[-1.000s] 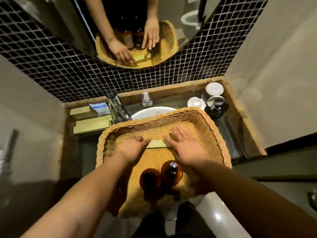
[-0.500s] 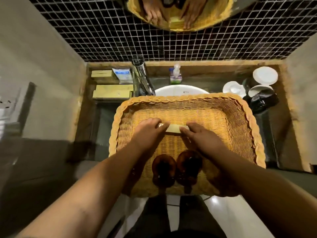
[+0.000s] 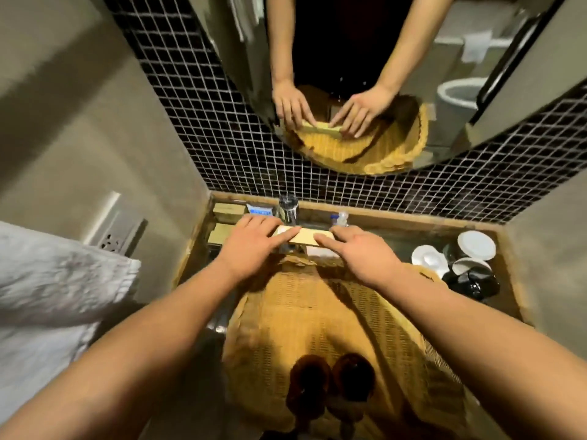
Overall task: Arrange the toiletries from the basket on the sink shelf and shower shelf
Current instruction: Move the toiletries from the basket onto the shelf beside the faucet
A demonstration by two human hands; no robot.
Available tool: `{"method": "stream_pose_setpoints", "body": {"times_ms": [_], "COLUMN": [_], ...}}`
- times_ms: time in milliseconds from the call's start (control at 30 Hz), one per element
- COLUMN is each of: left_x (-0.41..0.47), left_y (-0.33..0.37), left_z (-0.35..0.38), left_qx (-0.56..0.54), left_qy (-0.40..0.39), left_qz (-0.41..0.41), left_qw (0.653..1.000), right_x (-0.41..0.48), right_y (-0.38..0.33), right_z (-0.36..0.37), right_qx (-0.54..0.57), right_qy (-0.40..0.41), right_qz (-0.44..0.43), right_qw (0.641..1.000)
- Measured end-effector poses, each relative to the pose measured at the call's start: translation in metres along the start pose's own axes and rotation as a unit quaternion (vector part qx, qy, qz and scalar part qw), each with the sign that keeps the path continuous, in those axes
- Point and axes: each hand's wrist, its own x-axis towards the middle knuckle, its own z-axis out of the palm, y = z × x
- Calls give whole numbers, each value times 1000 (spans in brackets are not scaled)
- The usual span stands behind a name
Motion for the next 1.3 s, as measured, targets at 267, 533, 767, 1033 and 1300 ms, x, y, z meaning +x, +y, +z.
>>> {"method": "stream_pose_setpoints", "body": {"times_ms": [267, 533, 767, 1033, 1300], "left_x": [-30, -38, -30, -28, -25], "left_y": [-103, -132, -127, -126, -114], "left_z": [10, 91, 134, 149, 162], "left_qx": [-39, -65, -108, -111, -102], "left_qy": [-38, -92, -127, -140, -167], "left_qz": [-167, -210, -226, -237, -249], "left_qw": [984, 971, 960, 955, 949], "right_x": [113, 188, 225, 236, 241], "right_y": [-81, -100, -94, -87, -87], "right_z": [-25, 16, 42, 63, 93], "right_qx": [31, 31, 45, 3, -50], "right_qy": [-30, -124, -131, -124, -124], "right_qz": [-11, 15, 18, -21, -36], "right_qw": [999, 992, 990, 992, 990]}}
